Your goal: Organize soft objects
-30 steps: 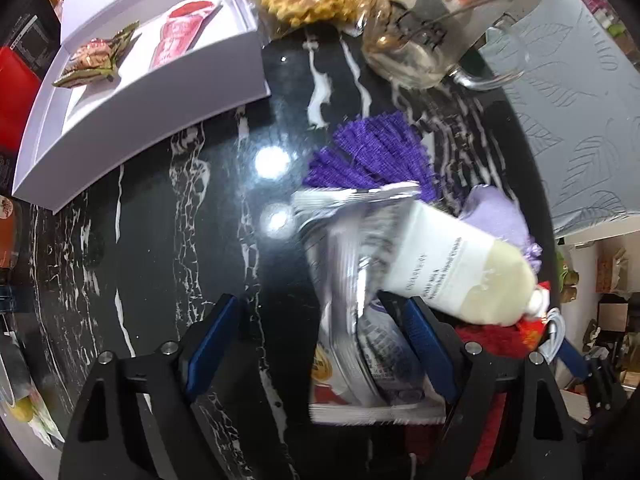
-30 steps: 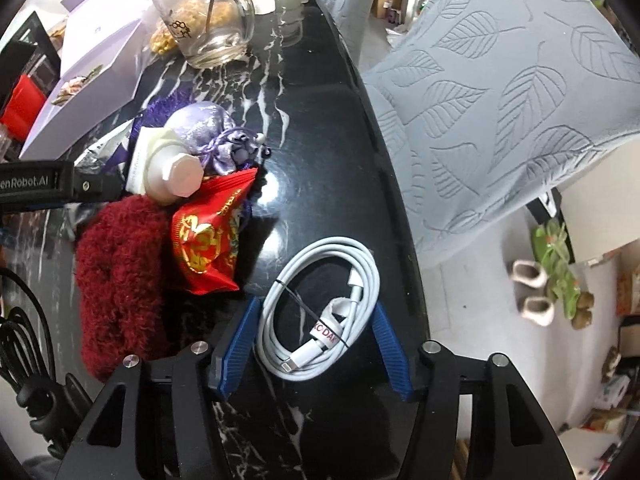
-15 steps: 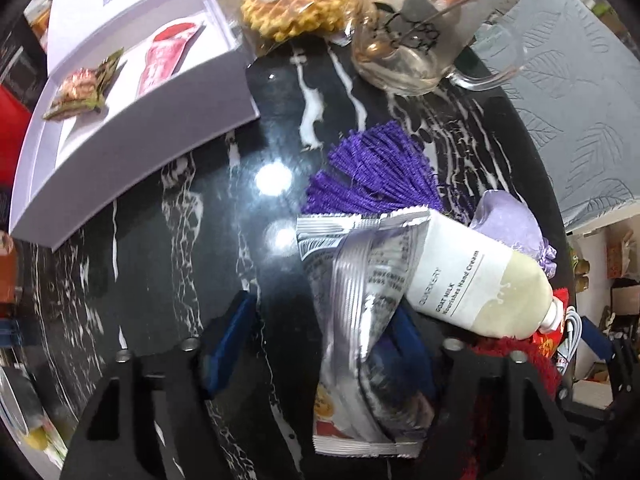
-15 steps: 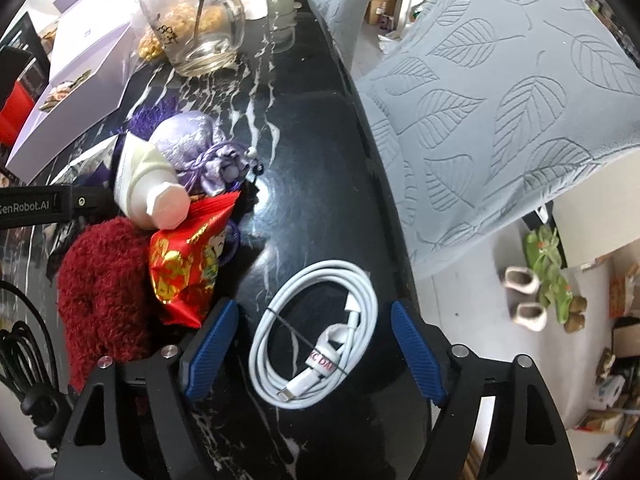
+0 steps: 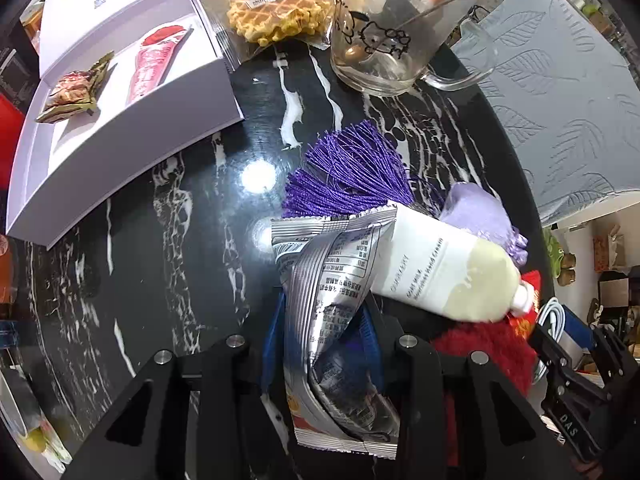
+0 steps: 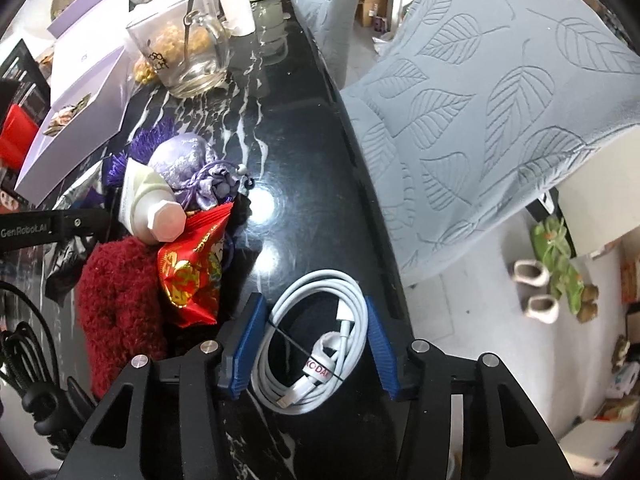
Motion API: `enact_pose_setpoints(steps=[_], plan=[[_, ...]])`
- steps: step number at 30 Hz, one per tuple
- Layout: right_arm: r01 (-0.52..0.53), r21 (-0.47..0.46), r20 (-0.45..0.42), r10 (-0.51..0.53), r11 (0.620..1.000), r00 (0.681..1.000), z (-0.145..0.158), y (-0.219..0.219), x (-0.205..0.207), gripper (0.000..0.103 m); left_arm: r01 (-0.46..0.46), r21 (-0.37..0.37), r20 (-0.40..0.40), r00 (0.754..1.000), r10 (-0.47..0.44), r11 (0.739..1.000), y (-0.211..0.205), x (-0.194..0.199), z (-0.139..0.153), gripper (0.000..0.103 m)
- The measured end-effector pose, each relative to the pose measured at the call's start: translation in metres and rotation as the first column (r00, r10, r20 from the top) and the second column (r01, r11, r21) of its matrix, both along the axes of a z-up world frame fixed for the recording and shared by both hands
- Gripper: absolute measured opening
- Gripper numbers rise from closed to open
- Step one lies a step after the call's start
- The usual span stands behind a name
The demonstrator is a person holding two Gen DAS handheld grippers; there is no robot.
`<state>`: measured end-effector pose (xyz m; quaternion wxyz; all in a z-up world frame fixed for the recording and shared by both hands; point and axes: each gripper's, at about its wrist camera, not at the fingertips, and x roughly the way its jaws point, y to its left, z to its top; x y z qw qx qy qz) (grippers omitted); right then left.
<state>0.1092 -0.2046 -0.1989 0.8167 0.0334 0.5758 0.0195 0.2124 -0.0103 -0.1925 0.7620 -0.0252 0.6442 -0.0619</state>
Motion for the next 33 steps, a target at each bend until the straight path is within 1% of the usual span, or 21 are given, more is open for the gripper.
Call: enact_pose_setpoints(steps=[5, 6, 16, 22, 25, 29, 33], plan=[[-0.010, -0.001, 0.015, 0.010, 1.000, 1.000, 0.011, -0.004, -0.003, 0.050, -0.002, -0.010, 0.005, 1.000, 0.002, 1.000, 0.005, -0.012, 0.010, 0.035], [-0.013, 0.000, 0.018, 0.013, 1.000, 1.000, 0.014, -0.003, -0.004, 0.049, -0.003, -0.014, 0.008, 1.000, 0.003, 1.000, 0.006, -0.020, 0.012, 0.035], [-0.067, 0.011, 0.078, 0.066, 0.998, 0.995, 0.047, -0.004, -0.015, 0.049, -0.018, -0.039, 0.051, 0.998, 0.020, 0.999, 0.001, -0.053, 0.055, 0.035], [-0.108, 0.010, 0.124, 0.106, 0.994, 0.987, 0.067, -0.002, -0.025, 0.049, -0.041, -0.057, 0.090, 0.995, 0.046, 0.998, 0.008, -0.072, 0.075, 0.035], [-0.121, 0.025, 0.144, 0.116, 0.992, 0.983, 0.077, -0.003, -0.033, 0.049, -0.051, -0.071, 0.104, 0.993, 0.059, 0.996, 0.011, -0.082, 0.084, 0.035], [-0.147, 0.035, 0.169, 0.139, 0.988, 0.976, 0.088, 0.000, -0.043, 0.049, -0.097, -0.112, 0.111, 0.988, 0.110, 0.989, 0.016, -0.098, 0.092, 0.035], [-0.183, 0.042, 0.191, 0.172, 0.982, 0.966, 0.096, 0.006, -0.055, 0.049, -0.118, -0.117, 0.136, 0.982, 0.133, 0.986, 0.020, -0.118, 0.101, 0.035]])
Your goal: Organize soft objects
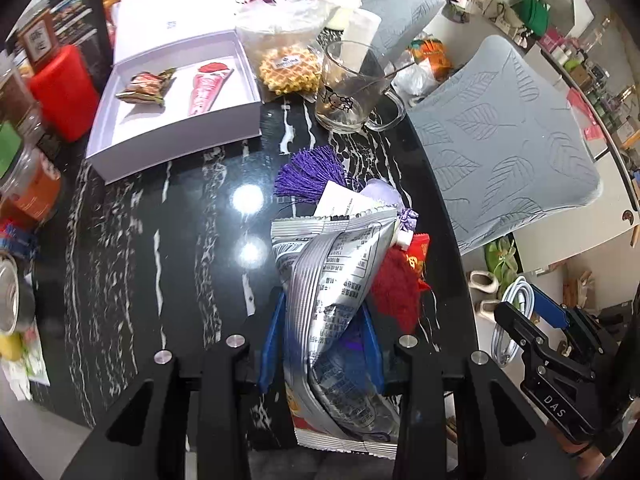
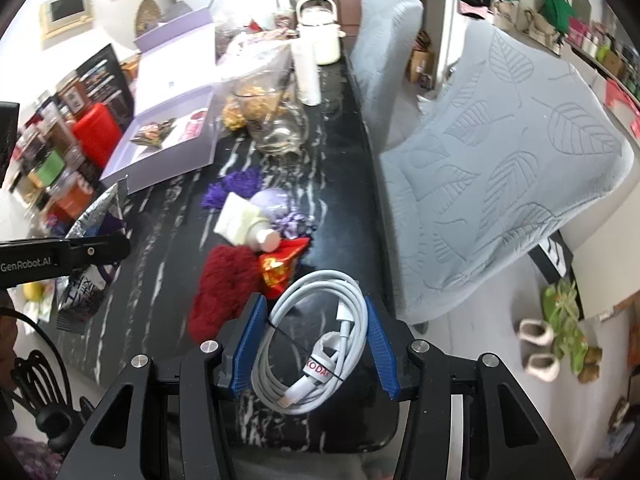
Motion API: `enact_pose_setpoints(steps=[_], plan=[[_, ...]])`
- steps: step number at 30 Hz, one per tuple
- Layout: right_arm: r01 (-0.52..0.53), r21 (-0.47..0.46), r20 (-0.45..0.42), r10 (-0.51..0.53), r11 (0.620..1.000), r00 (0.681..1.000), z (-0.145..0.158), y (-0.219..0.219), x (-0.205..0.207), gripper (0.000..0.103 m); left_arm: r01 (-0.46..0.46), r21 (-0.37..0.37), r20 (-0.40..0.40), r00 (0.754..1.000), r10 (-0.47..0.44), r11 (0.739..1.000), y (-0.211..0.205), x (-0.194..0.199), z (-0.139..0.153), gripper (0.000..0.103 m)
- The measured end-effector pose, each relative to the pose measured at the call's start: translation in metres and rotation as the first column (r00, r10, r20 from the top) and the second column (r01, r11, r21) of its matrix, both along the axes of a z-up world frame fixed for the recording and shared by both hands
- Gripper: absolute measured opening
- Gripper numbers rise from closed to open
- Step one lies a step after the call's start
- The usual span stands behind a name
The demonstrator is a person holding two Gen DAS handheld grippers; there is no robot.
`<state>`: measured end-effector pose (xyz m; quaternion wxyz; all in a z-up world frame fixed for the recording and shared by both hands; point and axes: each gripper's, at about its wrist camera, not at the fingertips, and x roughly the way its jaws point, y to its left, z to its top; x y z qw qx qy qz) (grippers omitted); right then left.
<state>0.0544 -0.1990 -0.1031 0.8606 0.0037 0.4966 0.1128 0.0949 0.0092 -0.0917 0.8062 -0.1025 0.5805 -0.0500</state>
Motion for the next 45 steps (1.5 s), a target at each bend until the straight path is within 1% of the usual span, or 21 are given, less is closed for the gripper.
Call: enact_pose_setpoints(steps=[10, 15, 21, 26, 33, 45], plan=[[-0.105, 0.039, 0.055, 0.103, 0.994, 0.993, 0.014, 0.024, -0.028, 0.049, -0.086, -0.011, 0.056, 0.995, 0.086, 0.996, 0.017, -0.049, 0.020, 0.035], [-0.172, 0.052, 0.083, 0.167, 0.984, 0.982, 0.020, 0.038, -0.041, 0.049, -0.117, 0.015, 0.086, 0.990, 0.116, 0.993, 0.021, -0.072, 0.029, 0.035], [-0.238, 0.054, 0.088, 0.233, 0.970, 0.969, 0.026, 0.055, -0.048, 0.049, -0.142, 0.005, 0.113, 0.984, 0.141, 0.990, 0.028, -0.086, 0.043, 0.035], [-0.277, 0.062, 0.090, 0.271, 0.959, 0.958, 0.031, 0.072, -0.042, 0.049, -0.157, -0.012, 0.121, 0.980, 0.157, 0.988, 0.039, -0.084, 0.049, 0.035], [-0.296, 0.071, 0.084, 0.290, 0.952, 0.953, 0.037, 0.099, -0.026, 0.049, -0.172, -0.015, 0.102, 0.980, 0.173, 0.985, 0.065, -0.072, 0.050, 0.035], [-0.328, 0.081, 0.107, 0.319, 0.941, 0.942, 0.053, 0.154, 0.017, 0.049, -0.185, -0.014, 0.120, 0.975, 0.186, 0.983, 0.122, -0.033, 0.061, 0.035]])
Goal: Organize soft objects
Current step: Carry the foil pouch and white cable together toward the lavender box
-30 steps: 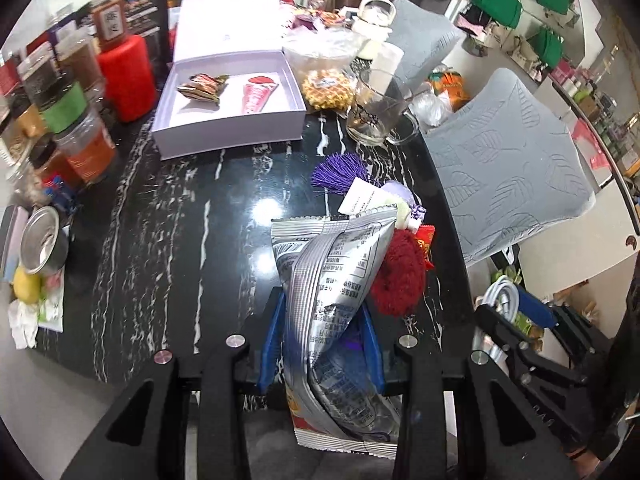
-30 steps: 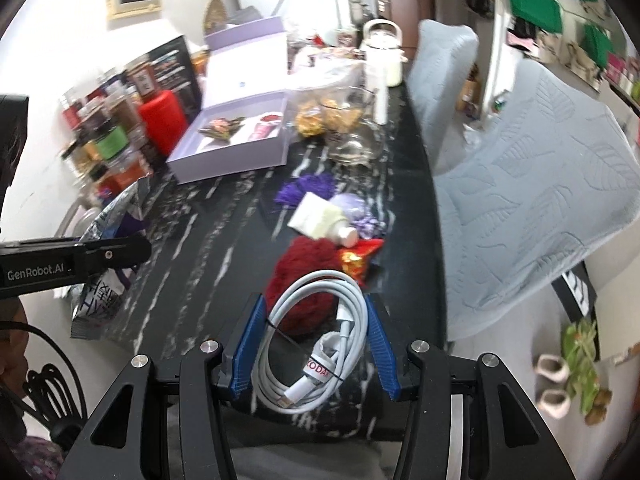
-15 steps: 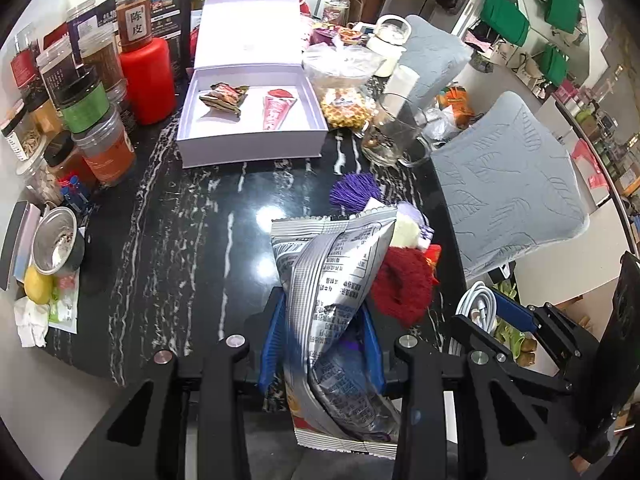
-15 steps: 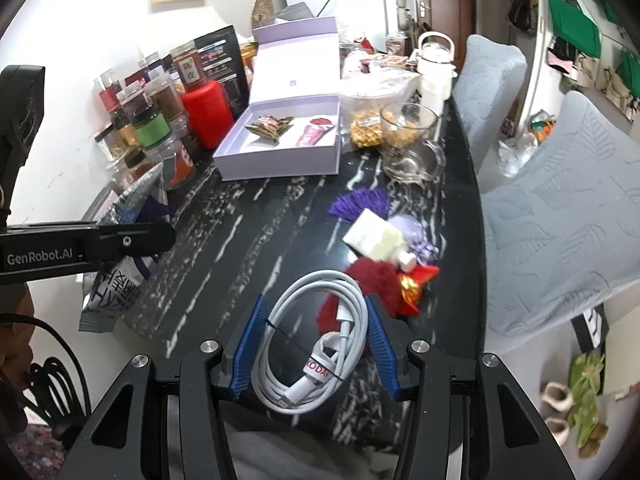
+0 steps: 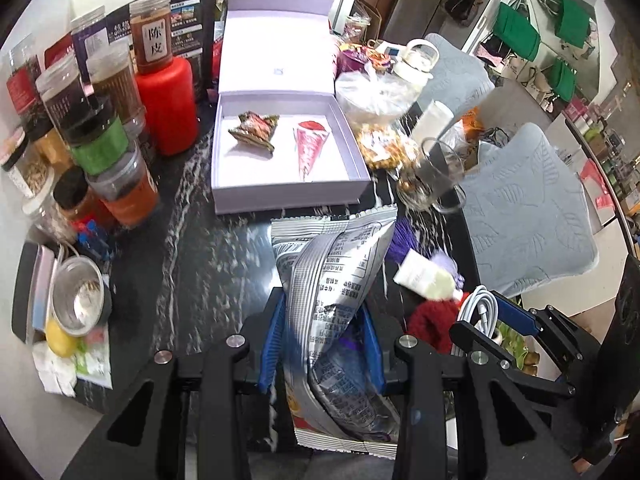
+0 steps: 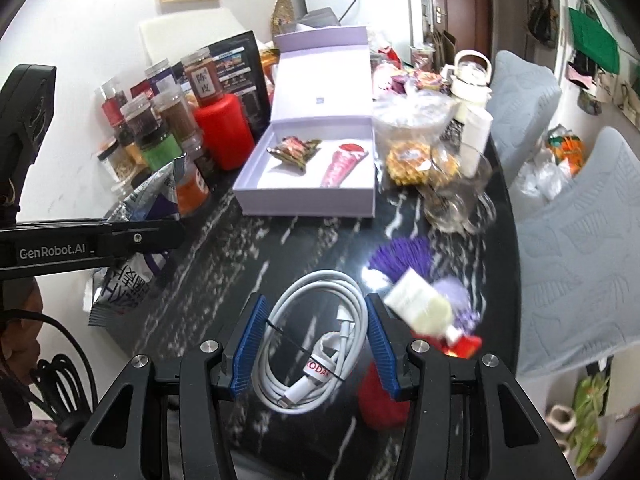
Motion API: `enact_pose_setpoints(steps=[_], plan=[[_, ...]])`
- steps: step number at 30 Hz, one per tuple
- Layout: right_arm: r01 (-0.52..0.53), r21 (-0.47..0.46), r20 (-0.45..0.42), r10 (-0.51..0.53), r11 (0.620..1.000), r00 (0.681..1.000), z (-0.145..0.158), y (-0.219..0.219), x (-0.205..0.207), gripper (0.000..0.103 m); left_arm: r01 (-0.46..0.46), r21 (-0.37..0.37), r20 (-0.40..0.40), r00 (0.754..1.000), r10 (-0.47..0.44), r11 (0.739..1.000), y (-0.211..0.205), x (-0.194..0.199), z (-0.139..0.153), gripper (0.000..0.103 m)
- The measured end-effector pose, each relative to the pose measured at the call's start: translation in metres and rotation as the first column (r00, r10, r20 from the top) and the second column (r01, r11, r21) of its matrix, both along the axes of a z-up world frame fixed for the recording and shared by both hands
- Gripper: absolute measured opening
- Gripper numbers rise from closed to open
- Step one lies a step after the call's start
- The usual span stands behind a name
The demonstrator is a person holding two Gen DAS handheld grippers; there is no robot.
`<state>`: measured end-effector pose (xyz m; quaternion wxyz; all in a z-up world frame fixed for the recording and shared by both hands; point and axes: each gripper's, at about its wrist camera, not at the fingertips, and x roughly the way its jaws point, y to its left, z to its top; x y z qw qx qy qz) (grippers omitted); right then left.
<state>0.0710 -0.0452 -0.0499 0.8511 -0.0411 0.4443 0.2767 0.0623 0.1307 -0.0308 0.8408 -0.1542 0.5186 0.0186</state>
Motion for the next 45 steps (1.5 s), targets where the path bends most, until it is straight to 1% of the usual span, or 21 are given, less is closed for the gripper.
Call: enact_pose_setpoints(steps=[10, 15, 27, 37, 45], plan=[[-0.010, 0.007, 0.024, 0.010, 1.000, 1.000, 0.023, 0.035, 0.039, 0.049, -0.002, 0.013, 0.034, 0.999, 0.001, 1.000, 0.038, 0.040, 0.017, 0.035], [-0.012, 0.013, 0.042, 0.012, 1.000, 0.999, 0.036, 0.046, 0.060, 0.050, 0.000, 0.017, 0.059, 0.998, -0.001, 1.000, 0.054, 0.063, 0.028, 0.035], [0.001, 0.024, 0.089, -0.003, 1.000, 0.996, 0.067, 0.064, 0.124, 0.050, 0.039, 0.034, 0.131, 0.990, -0.044, 0.999, 0.074, 0.120, 0.054, 0.035], [0.005, 0.017, 0.116, -0.007, 1.000, 0.993, 0.076, 0.082, 0.175, 0.050, 0.057, 0.039, 0.164, 0.985, -0.062, 0.998, 0.090, 0.168, 0.062, 0.035], [0.004, 0.002, 0.116, -0.004, 1.000, 0.993, 0.067, 0.102, 0.221, 0.050, 0.060, 0.042, 0.159, 0.985, -0.066, 0.997, 0.107, 0.211, 0.050, 0.035]])
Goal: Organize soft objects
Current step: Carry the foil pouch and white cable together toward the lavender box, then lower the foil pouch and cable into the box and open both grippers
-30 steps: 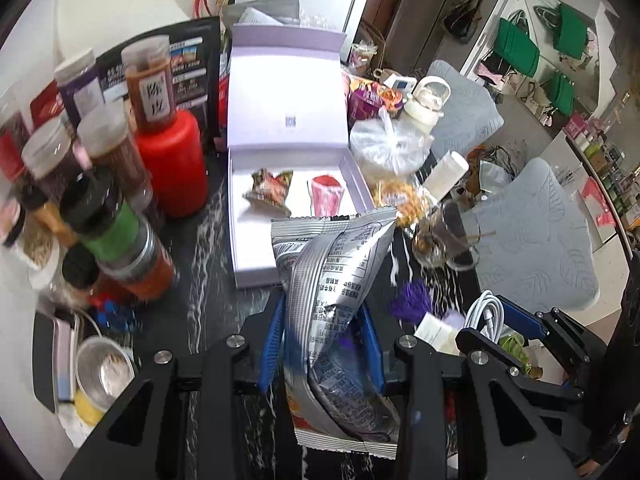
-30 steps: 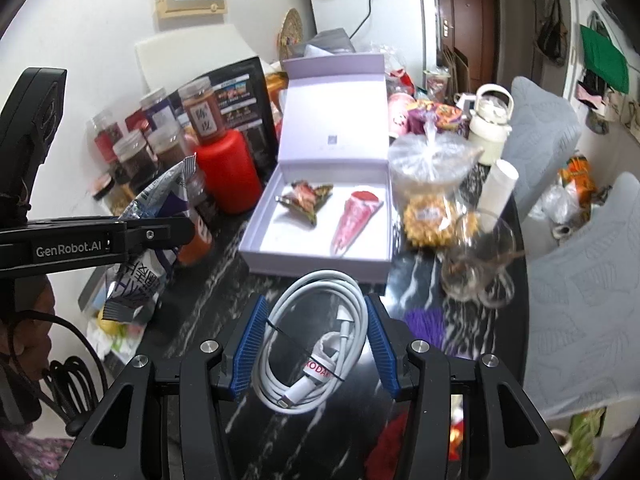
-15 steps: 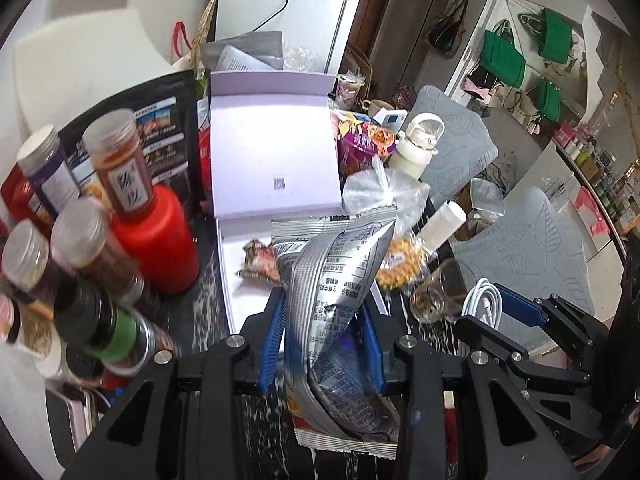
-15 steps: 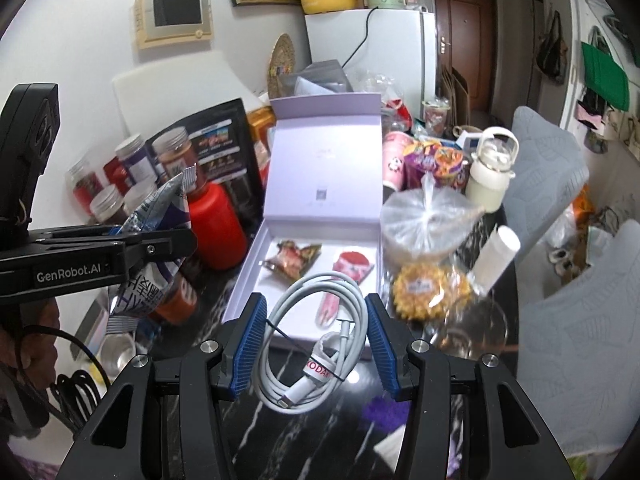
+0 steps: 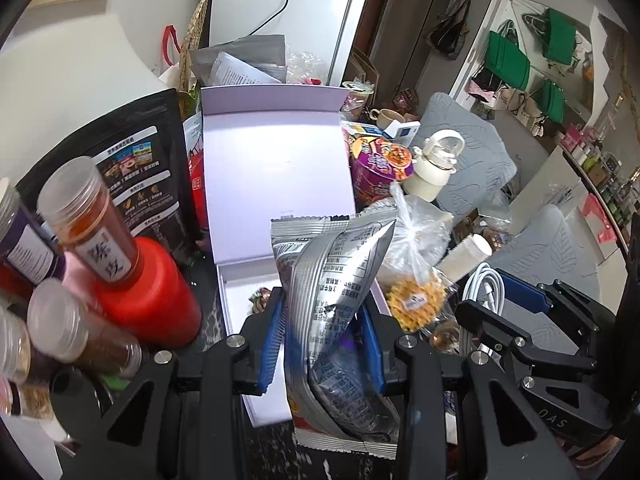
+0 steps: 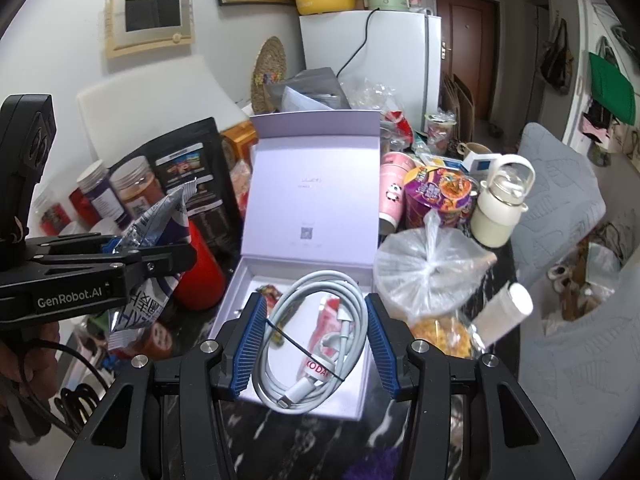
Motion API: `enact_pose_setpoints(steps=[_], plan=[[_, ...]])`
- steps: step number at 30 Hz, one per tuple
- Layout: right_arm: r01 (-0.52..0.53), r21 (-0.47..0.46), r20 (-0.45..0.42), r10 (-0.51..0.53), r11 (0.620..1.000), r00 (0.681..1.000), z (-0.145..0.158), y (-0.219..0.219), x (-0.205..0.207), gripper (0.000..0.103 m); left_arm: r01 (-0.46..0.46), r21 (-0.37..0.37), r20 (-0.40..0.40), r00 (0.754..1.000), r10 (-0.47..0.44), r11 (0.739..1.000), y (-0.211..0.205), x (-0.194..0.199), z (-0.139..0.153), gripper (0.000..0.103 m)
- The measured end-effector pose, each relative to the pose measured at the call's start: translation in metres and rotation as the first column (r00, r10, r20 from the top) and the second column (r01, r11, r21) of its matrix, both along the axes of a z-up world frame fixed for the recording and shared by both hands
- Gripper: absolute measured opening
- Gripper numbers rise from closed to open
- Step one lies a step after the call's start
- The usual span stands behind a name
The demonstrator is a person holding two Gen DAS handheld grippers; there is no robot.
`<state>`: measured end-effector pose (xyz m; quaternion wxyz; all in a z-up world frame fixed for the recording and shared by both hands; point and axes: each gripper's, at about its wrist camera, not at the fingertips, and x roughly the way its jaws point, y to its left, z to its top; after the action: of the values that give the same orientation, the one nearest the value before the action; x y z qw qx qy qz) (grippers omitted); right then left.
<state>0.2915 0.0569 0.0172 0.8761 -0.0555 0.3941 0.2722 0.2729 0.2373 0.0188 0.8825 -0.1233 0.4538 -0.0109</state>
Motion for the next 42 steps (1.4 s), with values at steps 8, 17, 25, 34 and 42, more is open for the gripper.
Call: enact_pose_setpoints(steps=[8, 17, 25, 34, 42], plan=[[-0.015, -0.025, -0.037, 0.014, 1.000, 0.999, -0.030, 0.022, 0.036, 0.050, -0.014, 0.009, -0.041, 0.999, 0.014, 1.000, 0.016, 0.034, -0.029, 0.035], [-0.026, -0.071, -0.077, 0.021, 0.997, 0.997, -0.070, 0.044, 0.063, 0.050, -0.031, 0.008, -0.111, 0.993, 0.032, 0.999, 0.027, 0.050, -0.074, 0.035], [-0.017, -0.096, -0.146, 0.003, 0.995, 0.989, -0.109, 0.048, 0.073, 0.050, -0.026, -0.001, -0.191, 0.981, 0.025, 1.000, 0.028, 0.056, -0.114, 0.035], [-0.023, -0.144, -0.199, -0.006, 0.989, 0.980, -0.149, 0.051, 0.075, 0.050, -0.009, -0.014, -0.266, 0.964, 0.004, 1.000, 0.019, 0.056, -0.152, 0.035], [-0.029, -0.180, -0.238, -0.015, 0.983, 0.971, -0.178, 0.054, 0.076, 0.050, 0.002, 0.007, -0.316, 0.949, 0.001, 1.000, 0.017, 0.058, -0.180, 0.035]])
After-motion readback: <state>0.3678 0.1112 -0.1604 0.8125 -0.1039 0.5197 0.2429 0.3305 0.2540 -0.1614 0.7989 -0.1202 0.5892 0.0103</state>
